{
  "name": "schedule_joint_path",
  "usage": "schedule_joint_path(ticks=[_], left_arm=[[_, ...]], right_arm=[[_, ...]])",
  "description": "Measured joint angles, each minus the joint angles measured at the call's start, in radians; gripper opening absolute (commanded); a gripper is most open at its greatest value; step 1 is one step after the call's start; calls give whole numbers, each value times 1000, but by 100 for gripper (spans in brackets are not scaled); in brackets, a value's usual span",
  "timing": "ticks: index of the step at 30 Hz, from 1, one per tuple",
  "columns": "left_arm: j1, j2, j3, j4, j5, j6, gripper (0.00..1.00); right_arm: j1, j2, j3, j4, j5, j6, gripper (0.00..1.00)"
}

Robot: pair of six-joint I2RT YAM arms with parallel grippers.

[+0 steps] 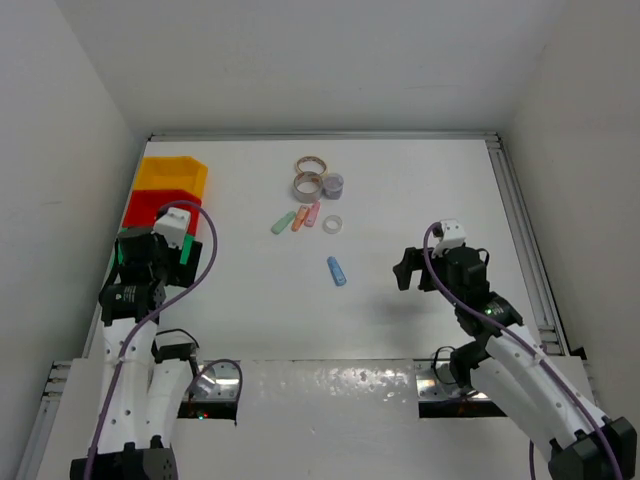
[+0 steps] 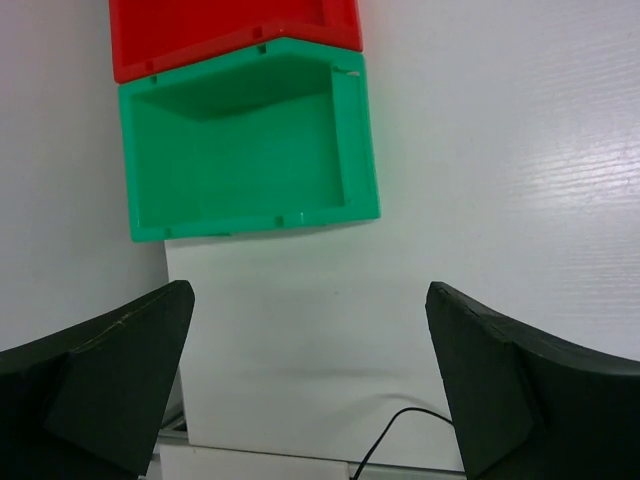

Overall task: Sort the stationery into containers
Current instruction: Pick up the stationery from the center of the board.

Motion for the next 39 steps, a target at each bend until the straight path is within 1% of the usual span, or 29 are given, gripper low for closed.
schedule_joint_path(ticks=[3, 6, 9, 10, 11, 12, 13, 14, 15, 17, 18, 20, 21, 22, 24, 27, 30, 34, 39], left_arm=[[2, 47, 27, -6, -28, -12, 100], [6, 116, 101, -5, -34, -10, 100], [5, 215, 217, -25, 56, 69, 100], [-6, 259, 285, -51, 100, 100, 95], [-26, 303, 346, -63, 126, 112, 87], [-61, 360, 423, -90, 131, 114, 75], [-116, 443, 533, -115, 121, 106, 63], [-189, 537, 649, -122, 111, 95, 49], [-268, 655, 785, -145, 76, 89, 47], [-414, 881, 1080, -209, 32, 89, 48], [-472, 1014, 1236, -246, 14, 84, 52], [-557, 1254, 1445, -275, 1, 68, 57], [-584, 1352, 1504, -288, 1, 60, 58], [-608, 1433, 1527, -298, 4, 53, 58], [-638, 1552, 1516, -328, 11, 39, 58], [-626, 1630, 1438, -332, 47, -1, 58], [-572, 1621, 1346, -311, 104, -55, 58], [-501, 1565, 1199, -215, 157, -112, 57], [-489, 1546, 1064, -104, 176, -154, 54]], right_arm=[[0, 14, 2, 5, 2, -10, 99], [0, 48, 3, 21, 0, -19, 99], [0, 100, 17, 32, 5, -32, 99], [0, 116, 26, 35, 9, -37, 99], [0, 132, 37, 42, 15, -44, 99], [0, 150, 50, 46, 29, -50, 99], [0, 169, 66, 52, 39, -58, 99], [-2, 192, 85, 58, 52, -66, 99], [-5, 218, 106, 69, 63, -74, 99], [-12, 262, 132, 103, 80, -79, 99], [-14, 287, 142, 121, 86, -80, 99], [-19, 338, 159, 145, 93, -77, 99], [-21, 365, 168, 155, 96, -72, 99], [-23, 392, 179, 161, 101, -69, 99], [-25, 435, 201, 166, 104, -56, 99], [-25, 475, 234, 163, 105, -39, 99], [-25, 492, 263, 157, 105, -20, 99], [-25, 493, 269, 151, 105, 21, 99], [-21, 492, 269, 127, 105, 39, 99]])
